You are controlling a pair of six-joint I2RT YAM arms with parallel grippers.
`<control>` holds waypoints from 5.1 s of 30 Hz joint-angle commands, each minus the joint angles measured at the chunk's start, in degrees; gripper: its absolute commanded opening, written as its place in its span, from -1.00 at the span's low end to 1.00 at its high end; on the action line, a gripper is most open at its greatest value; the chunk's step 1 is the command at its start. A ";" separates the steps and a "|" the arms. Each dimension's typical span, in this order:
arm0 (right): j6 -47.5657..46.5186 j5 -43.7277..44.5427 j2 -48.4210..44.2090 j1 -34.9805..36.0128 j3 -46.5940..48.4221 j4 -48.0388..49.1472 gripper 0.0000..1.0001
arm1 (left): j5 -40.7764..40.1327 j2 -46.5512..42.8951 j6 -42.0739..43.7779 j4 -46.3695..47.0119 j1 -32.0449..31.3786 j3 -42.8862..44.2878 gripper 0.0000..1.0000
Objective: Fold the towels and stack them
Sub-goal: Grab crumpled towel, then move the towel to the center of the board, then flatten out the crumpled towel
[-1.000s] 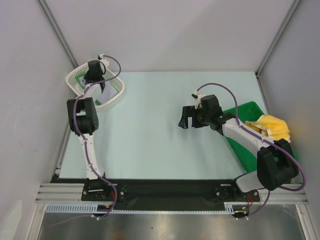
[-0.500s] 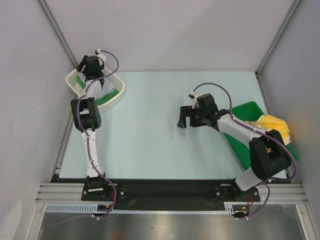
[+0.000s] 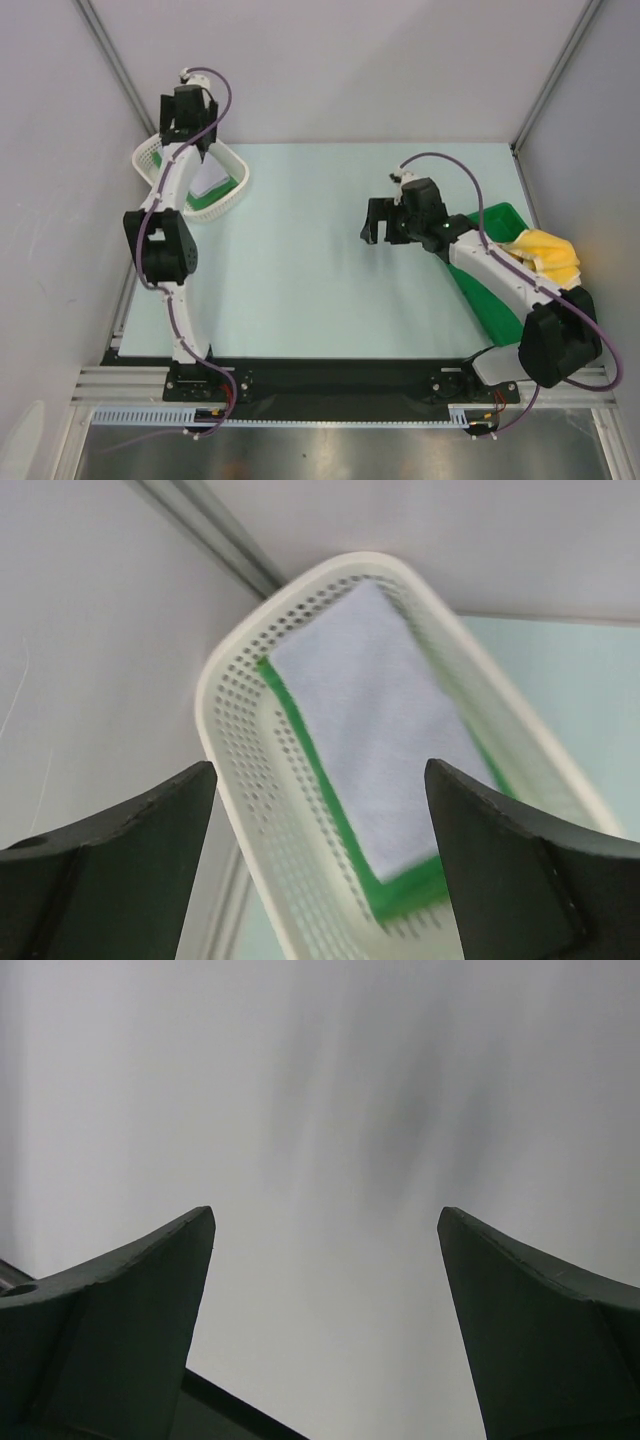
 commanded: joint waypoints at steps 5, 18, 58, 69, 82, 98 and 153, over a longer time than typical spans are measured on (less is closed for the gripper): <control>7.64 17.39 -3.01 -2.43 11.74 -14.97 0.99 | 3.15 -25.81 -8.10 -10.48 -11.45 -21.63 0.83; 11.25 28.61 -12.51 -22.45 5.95 -17.65 1.00 | 23.00 -50.52 -19.70 -10.48 -26.97 -44.97 0.81; 8.87 -9.30 -21.81 -29.26 11.88 -6.51 -0.98 | 35.58 -62.38 -27.35 3.41 -33.07 -56.58 1.00; 17.41 -8.46 -18.75 9.12 -15.50 13.98 -0.97 | 18.88 -66.52 -29.89 -0.80 -30.96 -61.68 0.97; 17.67 -12.24 12.36 35.88 -1.37 26.30 -0.79 | 22.12 -65.73 -35.61 -4.93 -25.08 -67.21 0.96; 34.52 25.74 -17.04 25.18 -13.19 -9.56 -0.04 | 37.78 -36.92 -21.91 -6.61 -34.63 -46.93 0.66; 44.30 21.44 -25.95 -8.50 -38.87 -6.93 -0.38 | 27.39 11.08 -14.69 -14.52 -50.21 -3.14 0.33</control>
